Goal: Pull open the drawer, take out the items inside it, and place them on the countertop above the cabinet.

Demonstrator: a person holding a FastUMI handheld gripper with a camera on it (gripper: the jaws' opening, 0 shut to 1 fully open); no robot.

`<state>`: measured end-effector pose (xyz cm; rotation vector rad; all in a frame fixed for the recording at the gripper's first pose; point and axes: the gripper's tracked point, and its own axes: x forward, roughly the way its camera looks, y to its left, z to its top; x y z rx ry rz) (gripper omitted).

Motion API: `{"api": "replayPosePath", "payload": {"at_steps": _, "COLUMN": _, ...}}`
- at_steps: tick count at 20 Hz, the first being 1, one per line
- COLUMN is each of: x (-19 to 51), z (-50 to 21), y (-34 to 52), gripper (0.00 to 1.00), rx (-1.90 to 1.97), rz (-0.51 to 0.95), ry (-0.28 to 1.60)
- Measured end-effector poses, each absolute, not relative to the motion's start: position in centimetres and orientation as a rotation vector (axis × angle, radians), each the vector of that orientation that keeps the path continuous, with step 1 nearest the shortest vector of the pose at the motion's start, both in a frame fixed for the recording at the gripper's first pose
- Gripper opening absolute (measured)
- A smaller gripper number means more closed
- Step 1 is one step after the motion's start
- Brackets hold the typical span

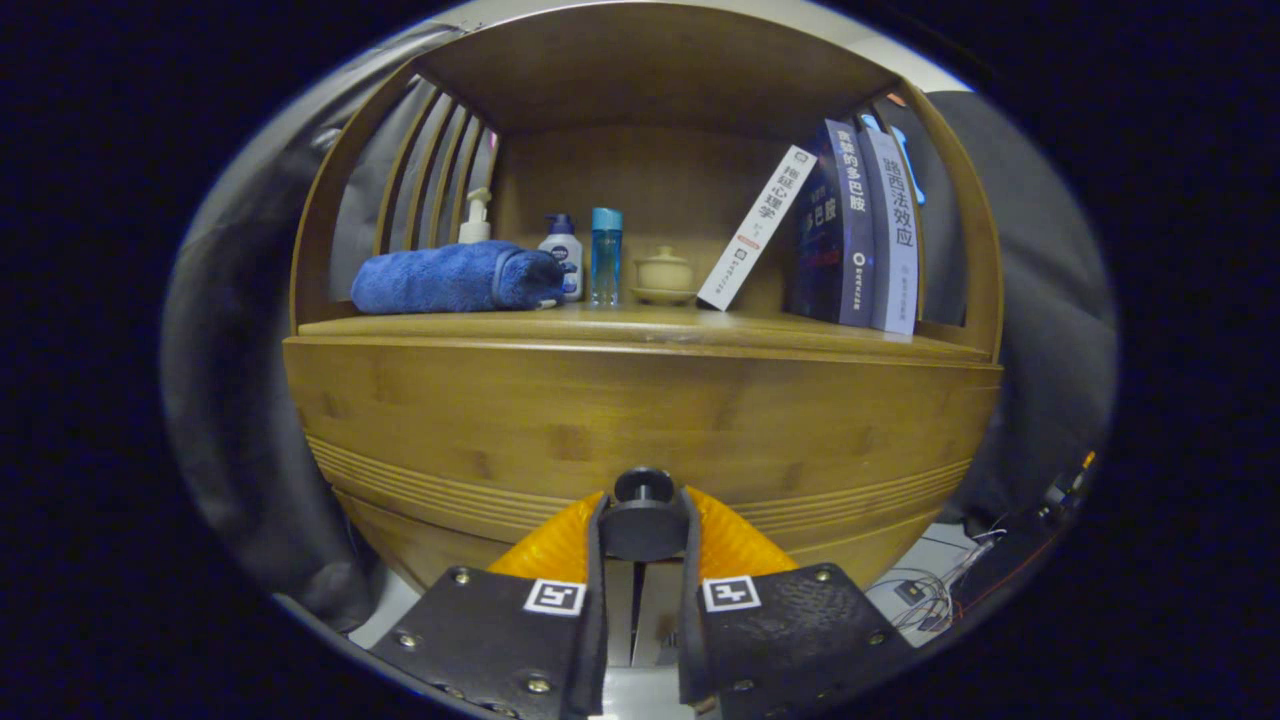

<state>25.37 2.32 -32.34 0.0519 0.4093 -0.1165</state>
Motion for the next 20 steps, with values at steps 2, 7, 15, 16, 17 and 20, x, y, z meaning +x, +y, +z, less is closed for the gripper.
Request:
{"api": "replayPosePath", "payload": {"at_steps": 2, "x": 24.8, "z": -32.3, "y": 2.2, "gripper": 0.29, "rx": 0.046, "rz": -0.119, "ry": 0.409}}
{"api": "replayPosePath", "payload": {"at_steps": 7, "x": 21.1, "z": -31.5, "y": 2.3, "gripper": 0.28, "rx": 0.044, "rz": -0.114, "ry": 0.394}}
{"api": "replayPosePath", "payload": {"at_steps": 15, "x": 13.6, "z": -30.2, "y": 2.7, "gripper": 0.28, "rx": 0.025, "rz": -0.104, "ry": 0.38}}
{"api": "replayPosePath", "payload": {"at_steps": 16, "x": 12.4, "z": -30.5, "y": 2.7, "gripper": 0.28, "rx": 0.03, "rz": -0.102, "ry": 0.395}}
{"api": "replayPosePath", "payload": {"at_steps": 17, "x": 11.4, "z": -30.5, "y": 2.9, "gripper": 0.28, "rx": 0.041, "rz": -0.092, "ry": 0.405}}
{"api": "replayPosePath", "payload": {"at_steps": 20, "x": 9.3, "z": -30.0, "y": 3.6, "gripper": 0.28, "rx": 0.061, "rz": -0.066, "ry": 0.408}}
